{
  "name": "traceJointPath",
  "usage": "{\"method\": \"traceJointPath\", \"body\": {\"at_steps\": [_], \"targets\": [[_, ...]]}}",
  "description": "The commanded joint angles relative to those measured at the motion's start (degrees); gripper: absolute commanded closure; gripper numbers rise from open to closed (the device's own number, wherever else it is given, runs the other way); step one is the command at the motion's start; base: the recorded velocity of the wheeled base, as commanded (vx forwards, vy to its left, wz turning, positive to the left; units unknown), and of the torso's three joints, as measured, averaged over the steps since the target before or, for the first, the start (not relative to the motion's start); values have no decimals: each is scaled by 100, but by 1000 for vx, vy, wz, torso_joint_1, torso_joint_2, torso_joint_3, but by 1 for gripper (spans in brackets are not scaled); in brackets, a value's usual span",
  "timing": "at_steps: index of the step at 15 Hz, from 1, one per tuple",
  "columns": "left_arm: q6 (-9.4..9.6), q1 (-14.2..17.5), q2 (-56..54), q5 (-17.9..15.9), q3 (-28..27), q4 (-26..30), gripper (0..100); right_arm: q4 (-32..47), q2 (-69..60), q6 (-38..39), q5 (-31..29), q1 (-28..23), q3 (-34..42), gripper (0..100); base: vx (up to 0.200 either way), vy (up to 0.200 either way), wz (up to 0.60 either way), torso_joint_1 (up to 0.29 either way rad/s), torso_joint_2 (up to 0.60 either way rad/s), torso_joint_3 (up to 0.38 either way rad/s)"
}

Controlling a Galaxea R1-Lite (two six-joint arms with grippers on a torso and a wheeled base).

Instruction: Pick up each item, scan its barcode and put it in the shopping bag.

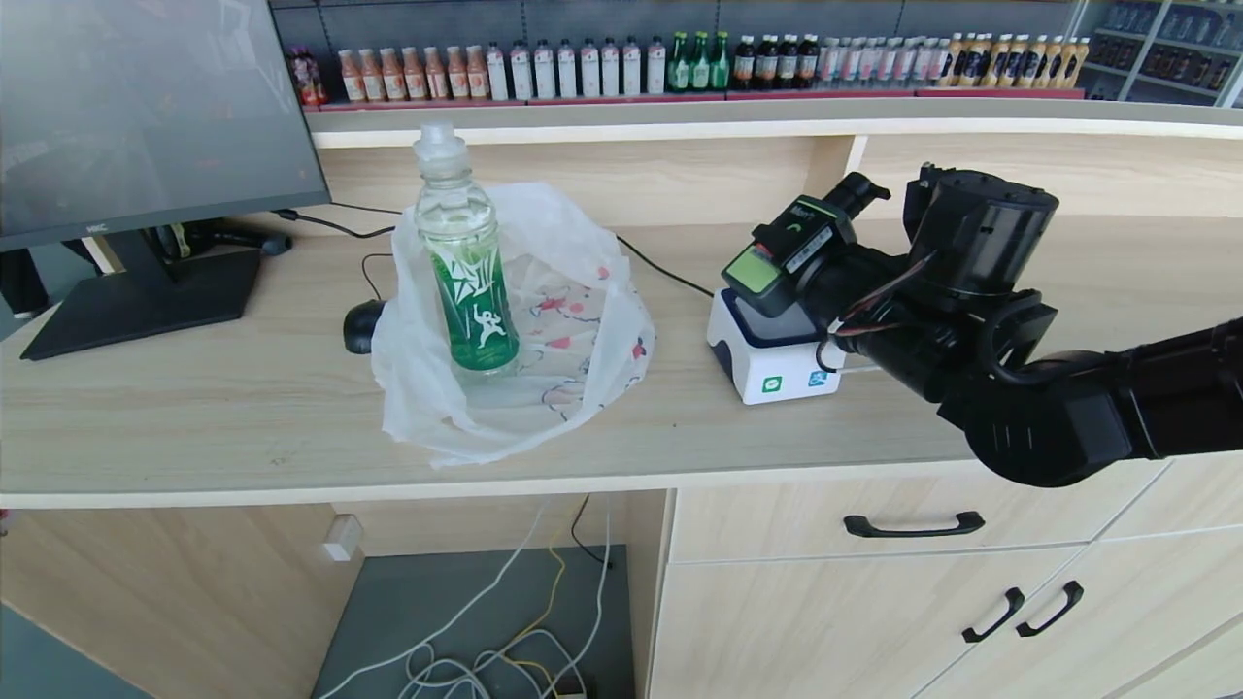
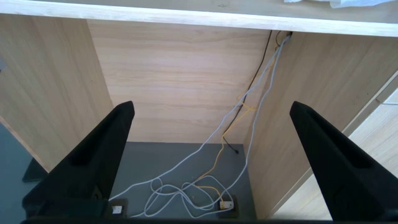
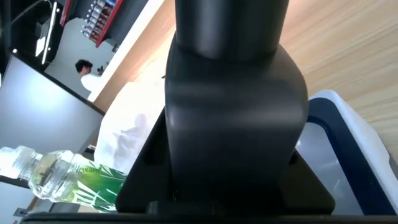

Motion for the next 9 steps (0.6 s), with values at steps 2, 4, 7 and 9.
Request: {"method": "traceJointPath", "body": {"at_steps": [2, 4, 7, 9], "targets": [[2, 0, -2, 0, 0, -2, 0, -3, 31, 3, 1, 7, 26, 100, 0, 0, 0, 0, 0, 0], [2, 0, -2, 0, 0, -2, 0, -12, 31, 3, 1, 7, 158, 100, 0, 0, 0, 0, 0, 0], [11, 0, -2, 0, 0, -2, 0, -29, 13, 12, -8, 7, 272, 100, 0, 0, 0, 0, 0, 0], [2, 0, -2, 0, 0, -2, 0, -47, 13, 12, -17, 7, 290, 100, 0, 0, 0, 0, 0, 0]]}}
